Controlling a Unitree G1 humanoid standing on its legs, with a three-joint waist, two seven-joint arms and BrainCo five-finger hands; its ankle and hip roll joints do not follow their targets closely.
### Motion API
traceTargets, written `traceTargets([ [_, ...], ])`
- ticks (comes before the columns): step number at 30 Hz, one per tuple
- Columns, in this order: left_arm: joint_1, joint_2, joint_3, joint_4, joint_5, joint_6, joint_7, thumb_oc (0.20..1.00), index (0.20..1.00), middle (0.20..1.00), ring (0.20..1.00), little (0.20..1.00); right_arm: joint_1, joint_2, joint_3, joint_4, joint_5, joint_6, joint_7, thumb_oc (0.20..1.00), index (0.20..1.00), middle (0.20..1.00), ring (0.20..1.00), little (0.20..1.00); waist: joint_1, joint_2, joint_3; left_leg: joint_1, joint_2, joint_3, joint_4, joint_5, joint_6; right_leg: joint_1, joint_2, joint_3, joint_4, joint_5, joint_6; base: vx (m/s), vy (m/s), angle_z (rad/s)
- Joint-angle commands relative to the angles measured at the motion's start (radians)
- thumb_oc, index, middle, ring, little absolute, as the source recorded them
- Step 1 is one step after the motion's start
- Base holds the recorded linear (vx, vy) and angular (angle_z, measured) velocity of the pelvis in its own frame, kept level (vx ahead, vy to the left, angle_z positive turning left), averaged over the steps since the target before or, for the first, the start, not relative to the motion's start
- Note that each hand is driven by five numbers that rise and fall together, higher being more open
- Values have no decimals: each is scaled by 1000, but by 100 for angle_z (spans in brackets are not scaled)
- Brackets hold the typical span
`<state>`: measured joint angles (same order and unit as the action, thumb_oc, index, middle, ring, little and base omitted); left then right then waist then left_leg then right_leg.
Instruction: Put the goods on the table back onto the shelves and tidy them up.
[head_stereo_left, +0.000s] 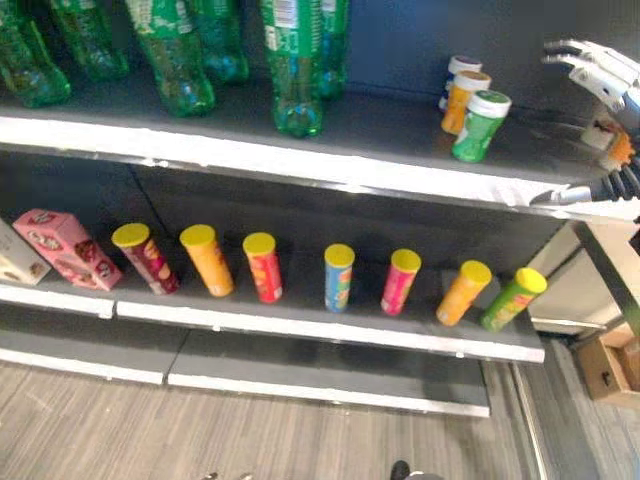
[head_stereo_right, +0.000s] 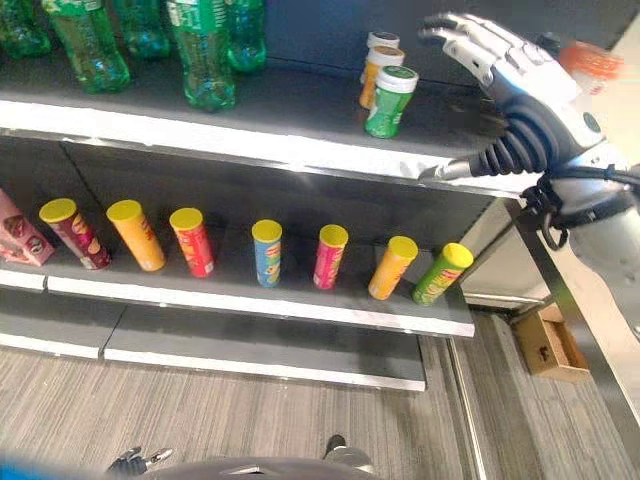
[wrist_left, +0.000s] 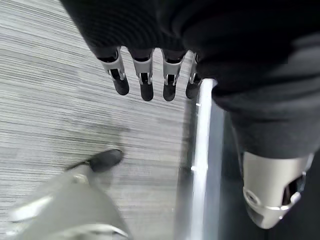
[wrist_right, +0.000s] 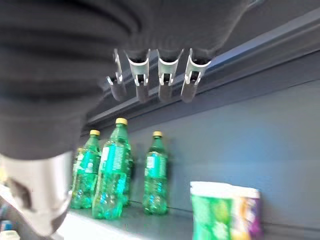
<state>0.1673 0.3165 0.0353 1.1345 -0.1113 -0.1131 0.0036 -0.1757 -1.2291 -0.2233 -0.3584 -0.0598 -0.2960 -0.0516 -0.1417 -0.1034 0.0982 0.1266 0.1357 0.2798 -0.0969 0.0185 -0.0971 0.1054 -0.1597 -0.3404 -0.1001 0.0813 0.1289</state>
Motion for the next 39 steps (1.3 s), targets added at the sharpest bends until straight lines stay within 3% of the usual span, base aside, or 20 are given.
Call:
traceTargets([
  [1,-73,47,-11,-1,19,-28,18,1000,1000,1000,1000,1000,-64,23,-28,0,92,-11,8,1000,1000,1000,1000,1000,22,-37,-9,69,73,89,18,-64,-58,-37,-55,-2,22,13,55,-6,69,-26],
  [7,-92,35,-21,-13,18,-43,-1,1000,1000,1000,1000,1000,226,123,-159,-20,430,-23,169,1000,1000,1000,1000,1000,-67,-49,-7,99,44,139,16,-83,-41,-65,-68,64,33,38,72,-15,75,-29],
  [14,-100,24,-17,0,39,-43,-15,1000,1000,1000,1000,1000,426,251,-256,28,524,13,225,1000,1000,1000,1000,1000,-113,-62,-5,95,26,151,11,-83,-29,-87,-83,85,38,53,81,-15,39,-16],
  [18,-100,19,-21,2,53,-47,-23,1000,1000,1000,1000,1000,488,311,-242,71,619,40,290,1000,1000,1000,1000,1000,-126,-69,-2,93,16,157,10,-83,-24,-98,-92,93,42,59,85,-21,33,-13],
  [19,-104,28,-20,-3,61,-48,-41,1000,1000,1000,1000,1000,567,347,-215,141,755,109,401,1000,1000,1000,1000,1000,-127,-76,3,86,8,151,10,-81,-23,-100,-101,84,47,61,87,-34,41,-1],
  [24,-97,37,-36,-11,96,-49,-85,1000,1000,1000,1000,1000,637,414,-74,357,820,216,535,1000,1000,1000,1000,1000,-103,-76,13,75,1,123,10,-80,-25,-81,-113,51,49,51,89,-29,8,15],
  [28,-90,38,-62,-18,115,-45,-103,1000,1000,1000,1000,1000,564,551,114,653,735,247,545,1000,1000,1000,1000,1000,-65,-70,19,57,-5,94,10,-72,-25,-65,-127,16,49,46,88,-18,-11,13],
  [31,-102,34,-98,-19,110,-46,-104,1000,1000,1000,1000,1000,457,681,238,940,632,250,495,1000,1000,1000,1000,1000,-31,-57,29,54,-6,74,12,-73,-23,-49,-130,-6,49,45,87,-13,-18,31],
  [33,-114,30,-115,-20,96,-44,-95,1000,1000,1000,1000,1000,396,765,265,1110,555,234,427,1000,1000,1000,1000,1000,-16,-48,32,53,-8,63,14,-74,-20,-41,-133,-18,48,45,85,-6,-10,20],
  [34,-115,31,-115,-20,96,-44,-95,1000,1000,1000,1000,1000,393,766,265,1112,555,233,427,1000,1000,1000,1000,1000,-18,-50,31,49,-10,62,13,-71,-19,-44,-135,-19,47,47,85,4,-4,22],
  [36,-137,22,-134,-20,73,-40,-70,1000,1000,1000,1000,1000,322,870,253,1308,478,211,304,1000,1000,1000,1000,1000,-1,-33,38,51,-12,50,16,-76,-14,-30,-136,-31,47,42,82,7,2,27],
  [39,-154,16,-140,-12,47,-39,-62,1000,1000,1000,1000,1000,265,920,244,1436,444,206,244,1000,1000,1000,1000,1000,6,-19,39,49,-15,43,17,-75,-11,-26,-138,-37,45,41,79,20,5,10],
])
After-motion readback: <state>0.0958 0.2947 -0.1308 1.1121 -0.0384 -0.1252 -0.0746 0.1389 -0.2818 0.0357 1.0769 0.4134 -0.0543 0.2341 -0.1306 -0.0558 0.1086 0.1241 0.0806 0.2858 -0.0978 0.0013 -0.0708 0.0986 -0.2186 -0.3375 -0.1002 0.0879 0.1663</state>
